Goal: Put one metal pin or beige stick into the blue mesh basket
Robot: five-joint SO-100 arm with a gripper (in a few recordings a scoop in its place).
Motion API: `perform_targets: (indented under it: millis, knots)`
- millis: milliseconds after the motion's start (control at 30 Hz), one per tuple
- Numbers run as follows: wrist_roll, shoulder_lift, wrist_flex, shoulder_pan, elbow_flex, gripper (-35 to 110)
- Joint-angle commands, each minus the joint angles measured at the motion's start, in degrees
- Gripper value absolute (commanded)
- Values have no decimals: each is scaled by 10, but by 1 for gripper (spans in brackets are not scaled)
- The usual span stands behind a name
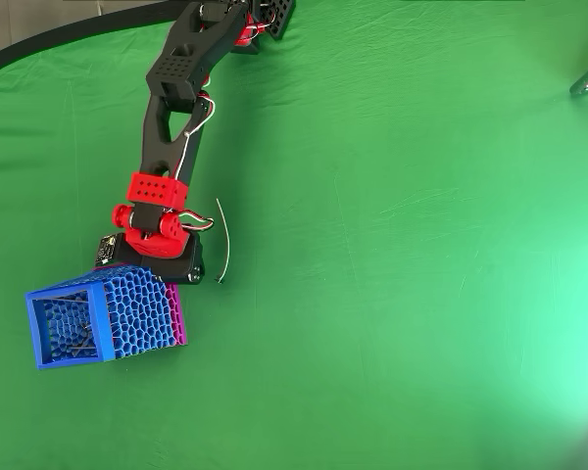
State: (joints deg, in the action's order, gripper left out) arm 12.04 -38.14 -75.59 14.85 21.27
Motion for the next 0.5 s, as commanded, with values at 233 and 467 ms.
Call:
perform_targets:
  millis: [233,467]
  knots:
    - [8,30,8,-13,-73,13]
    - [8,51,10,-24,-84,16]
